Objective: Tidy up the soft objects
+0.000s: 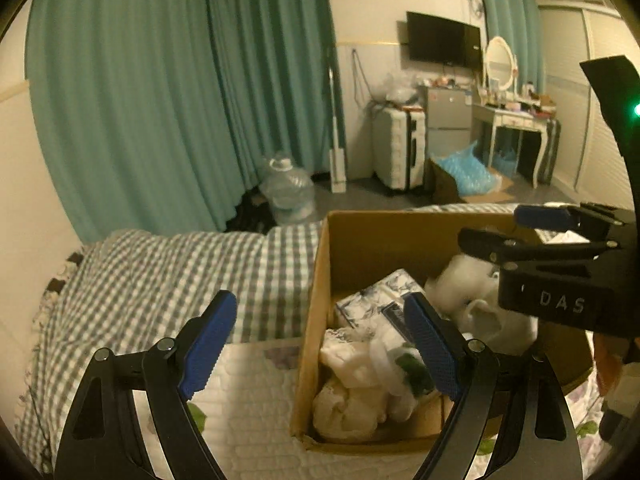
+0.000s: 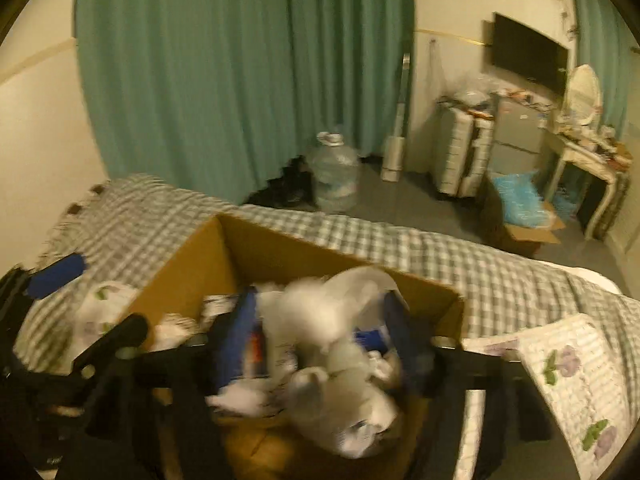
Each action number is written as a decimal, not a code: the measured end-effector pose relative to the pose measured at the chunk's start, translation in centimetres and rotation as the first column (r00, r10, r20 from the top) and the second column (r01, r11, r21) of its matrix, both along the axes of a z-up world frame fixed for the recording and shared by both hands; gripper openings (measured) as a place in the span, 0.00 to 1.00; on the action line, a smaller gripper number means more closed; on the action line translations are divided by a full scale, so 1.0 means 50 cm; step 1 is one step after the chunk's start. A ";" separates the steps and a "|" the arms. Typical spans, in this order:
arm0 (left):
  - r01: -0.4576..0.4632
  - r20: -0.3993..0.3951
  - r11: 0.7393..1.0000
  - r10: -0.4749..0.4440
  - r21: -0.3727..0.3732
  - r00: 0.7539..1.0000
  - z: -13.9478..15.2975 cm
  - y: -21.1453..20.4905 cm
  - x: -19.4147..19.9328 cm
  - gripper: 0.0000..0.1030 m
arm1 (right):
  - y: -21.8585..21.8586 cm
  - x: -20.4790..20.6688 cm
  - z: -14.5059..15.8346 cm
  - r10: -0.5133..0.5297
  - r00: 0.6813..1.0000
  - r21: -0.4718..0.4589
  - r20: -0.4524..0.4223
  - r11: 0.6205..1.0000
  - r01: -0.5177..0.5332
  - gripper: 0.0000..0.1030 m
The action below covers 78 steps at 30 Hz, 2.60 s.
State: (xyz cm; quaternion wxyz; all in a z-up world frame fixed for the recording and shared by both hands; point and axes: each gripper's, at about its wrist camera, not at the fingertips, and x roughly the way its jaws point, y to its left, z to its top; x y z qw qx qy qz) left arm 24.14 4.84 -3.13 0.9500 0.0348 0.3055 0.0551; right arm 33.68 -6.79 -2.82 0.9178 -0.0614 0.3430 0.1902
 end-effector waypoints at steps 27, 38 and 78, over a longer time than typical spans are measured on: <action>0.028 0.547 0.998 -0.055 0.058 0.835 0.523 -0.043 -0.491 0.84 | -0.179 -0.554 0.572 -0.117 0.869 0.083 0.480 0.993 0.088 0.99; 0.038 0.506 0.999 -0.034 0.003 0.862 0.396 -0.037 -0.493 0.84 | -0.208 -0.639 0.430 -0.178 0.869 0.160 0.461 0.980 0.116 1.00; 0.027 0.284 1.000 -0.026 -0.001 0.959 0.134 -0.039 -0.377 0.84 | -0.191 -0.501 0.104 -0.196 0.946 0.184 0.258 0.971 0.151 1.00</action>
